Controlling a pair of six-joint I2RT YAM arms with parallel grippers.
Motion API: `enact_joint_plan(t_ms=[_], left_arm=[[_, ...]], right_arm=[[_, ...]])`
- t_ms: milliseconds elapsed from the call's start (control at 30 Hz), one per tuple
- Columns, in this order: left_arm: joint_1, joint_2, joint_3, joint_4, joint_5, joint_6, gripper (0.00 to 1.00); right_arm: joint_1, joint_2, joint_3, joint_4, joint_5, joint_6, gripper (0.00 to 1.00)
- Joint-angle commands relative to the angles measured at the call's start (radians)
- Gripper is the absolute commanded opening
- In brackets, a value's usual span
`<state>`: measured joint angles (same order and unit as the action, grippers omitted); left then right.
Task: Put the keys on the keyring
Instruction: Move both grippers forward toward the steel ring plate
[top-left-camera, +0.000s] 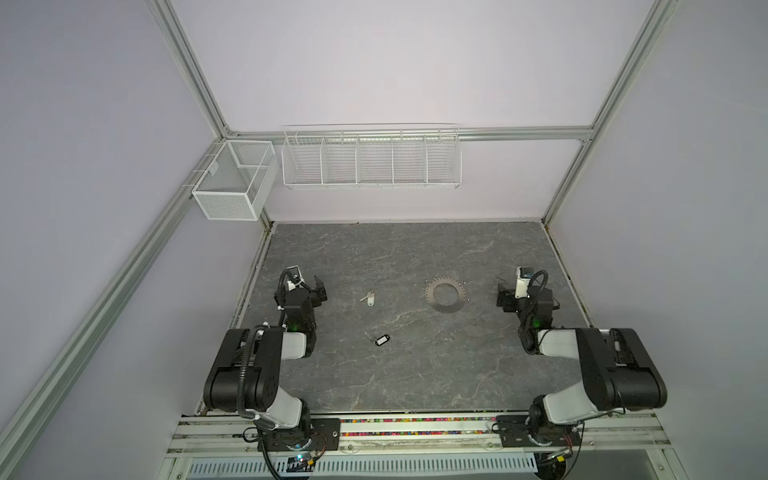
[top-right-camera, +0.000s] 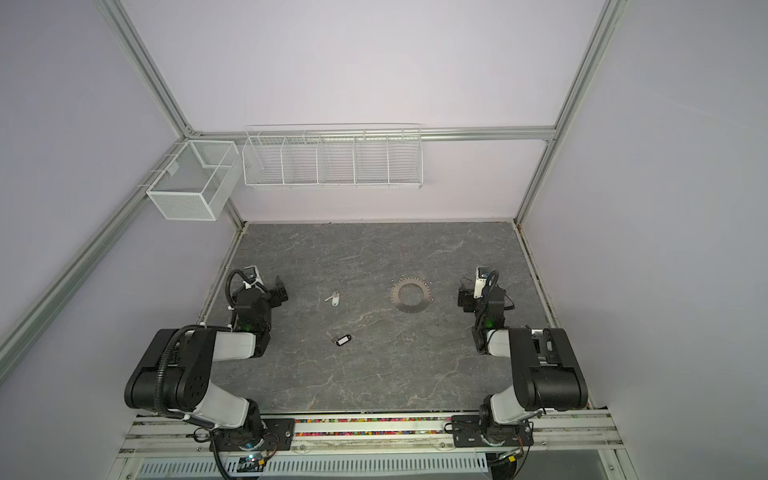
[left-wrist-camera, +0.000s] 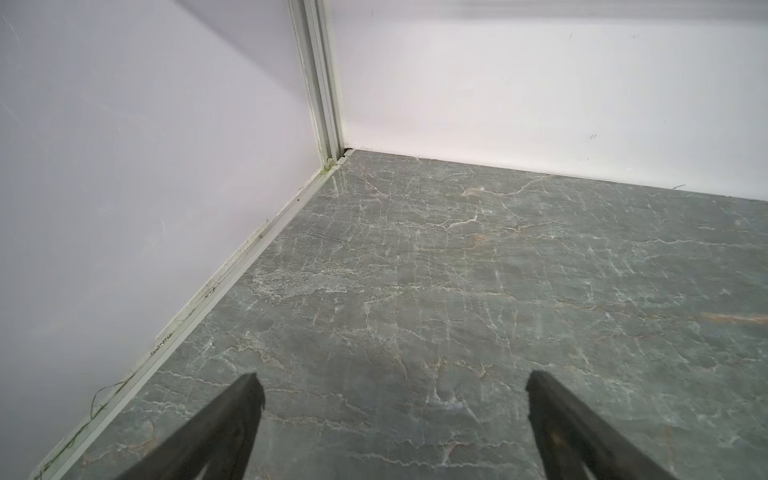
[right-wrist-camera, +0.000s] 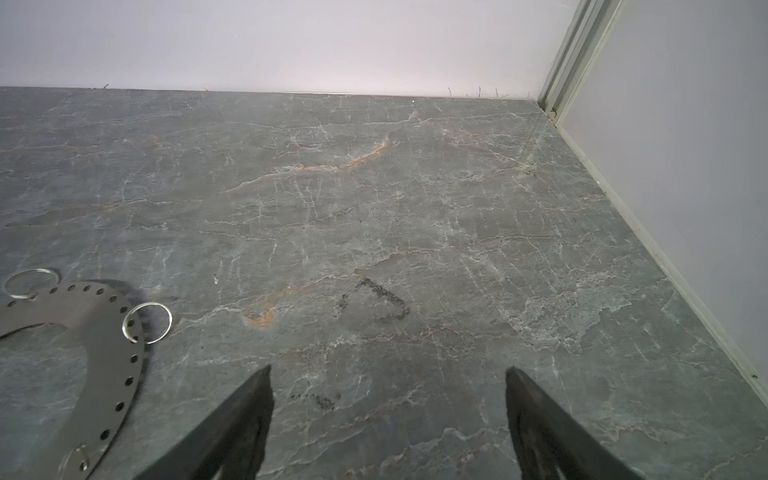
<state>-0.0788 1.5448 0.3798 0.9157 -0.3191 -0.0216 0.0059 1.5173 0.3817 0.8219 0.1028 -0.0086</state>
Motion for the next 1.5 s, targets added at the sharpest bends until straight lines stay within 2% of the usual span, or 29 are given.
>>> enact_joint_plan(t_ms=[0,700,767,800,833,867,933,1067,1100,1233,1333,1467], left_arm=[[0.004,0.011,0.007,0.011,-0.012,-0.009,0.99],[0.004,0.011,0.008,0.011,-0.012,-0.009,0.99],[0.004,0.008,0.003,0.015,-0.010,-0.008,0.99],[-0.001,-0.004,0.000,0.019,-0.006,0.005,0.98],[-0.018,-0.030,-0.001,0.004,-0.021,0.020,0.98],[-0.032,-0.056,0.002,-0.023,-0.034,0.030,0.98],[-0.053,-0.117,0.019,-0.099,-0.053,0.049,0.98],[-0.087,-0.260,0.075,-0.272,-0.088,0.050,0.98],[-0.087,-0.307,0.090,-0.324,-0.062,0.027,0.98],[-0.106,-0.446,0.195,-0.617,0.221,0.020,0.97],[-0.162,-0.501,0.226,-0.730,0.316,-0.027,0.97],[-0.211,-0.512,0.272,-0.847,0.379,-0.113,0.95]], right_arm=[[-0.007,0.009,0.012,0.025,-0.018,-0.022,0.88],[-0.009,0.009,0.010,0.026,-0.018,-0.021,0.88],[-0.004,0.000,0.009,0.032,0.009,-0.022,0.89],[0.012,-0.025,0.032,-0.028,0.063,-0.019,0.89],[0.027,-0.071,0.085,-0.170,0.121,-0.015,0.88],[0.032,-0.108,0.147,-0.307,0.129,-0.015,0.88],[0.041,-0.148,0.259,-0.495,0.099,-0.024,0.90],[0.080,-0.202,0.381,-0.706,0.038,-0.044,0.92],[0.090,-0.217,0.401,-0.752,0.004,-0.040,0.92],[0.116,-0.241,0.478,-0.948,-0.191,-0.017,0.98],[0.133,-0.253,0.480,-0.998,-0.278,0.021,0.99],[0.175,-0.254,0.452,-1.024,-0.294,0.047,0.95]])
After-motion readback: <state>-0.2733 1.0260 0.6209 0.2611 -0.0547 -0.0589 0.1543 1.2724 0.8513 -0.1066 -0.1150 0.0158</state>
